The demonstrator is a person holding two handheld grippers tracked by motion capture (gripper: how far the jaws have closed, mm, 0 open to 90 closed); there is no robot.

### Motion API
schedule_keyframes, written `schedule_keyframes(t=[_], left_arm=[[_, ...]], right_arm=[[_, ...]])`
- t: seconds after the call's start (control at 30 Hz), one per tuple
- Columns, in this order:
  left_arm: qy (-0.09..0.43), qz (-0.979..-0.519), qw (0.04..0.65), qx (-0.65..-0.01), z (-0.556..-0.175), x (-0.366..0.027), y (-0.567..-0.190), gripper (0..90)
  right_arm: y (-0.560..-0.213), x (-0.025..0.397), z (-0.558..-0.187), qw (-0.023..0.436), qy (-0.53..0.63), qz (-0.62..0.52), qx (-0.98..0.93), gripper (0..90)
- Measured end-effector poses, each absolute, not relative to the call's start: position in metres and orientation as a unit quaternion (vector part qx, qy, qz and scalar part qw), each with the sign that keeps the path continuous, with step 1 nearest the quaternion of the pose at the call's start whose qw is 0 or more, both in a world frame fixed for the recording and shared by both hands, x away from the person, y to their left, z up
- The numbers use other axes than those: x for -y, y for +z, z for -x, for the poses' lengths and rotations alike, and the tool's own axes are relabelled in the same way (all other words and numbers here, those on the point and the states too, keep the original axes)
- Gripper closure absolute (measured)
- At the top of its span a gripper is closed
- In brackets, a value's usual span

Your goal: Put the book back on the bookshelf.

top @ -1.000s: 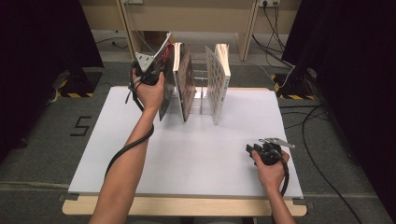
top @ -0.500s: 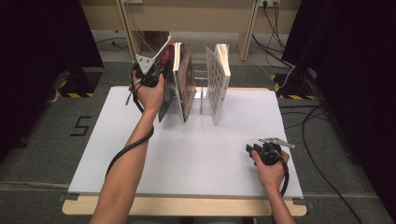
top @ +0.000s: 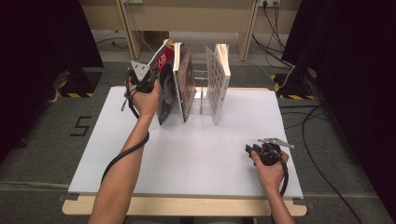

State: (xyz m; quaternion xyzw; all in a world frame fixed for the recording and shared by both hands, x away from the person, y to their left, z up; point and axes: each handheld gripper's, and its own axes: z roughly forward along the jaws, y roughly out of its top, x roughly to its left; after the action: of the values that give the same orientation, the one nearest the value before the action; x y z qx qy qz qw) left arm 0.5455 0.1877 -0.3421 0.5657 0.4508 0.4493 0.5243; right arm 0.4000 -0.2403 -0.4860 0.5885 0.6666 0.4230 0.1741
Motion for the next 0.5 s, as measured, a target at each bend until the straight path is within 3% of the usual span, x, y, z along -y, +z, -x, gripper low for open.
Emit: schedule_keyframes(t=[0.5], left_arm=[[0.459,-0.561,0.516,-0.456,-0.533,-0.2,-0.348,81.0]], right_arm=[[-0.485,0.238,-0.399,0.169,0.422,-0.594,-0.664,60.5]])
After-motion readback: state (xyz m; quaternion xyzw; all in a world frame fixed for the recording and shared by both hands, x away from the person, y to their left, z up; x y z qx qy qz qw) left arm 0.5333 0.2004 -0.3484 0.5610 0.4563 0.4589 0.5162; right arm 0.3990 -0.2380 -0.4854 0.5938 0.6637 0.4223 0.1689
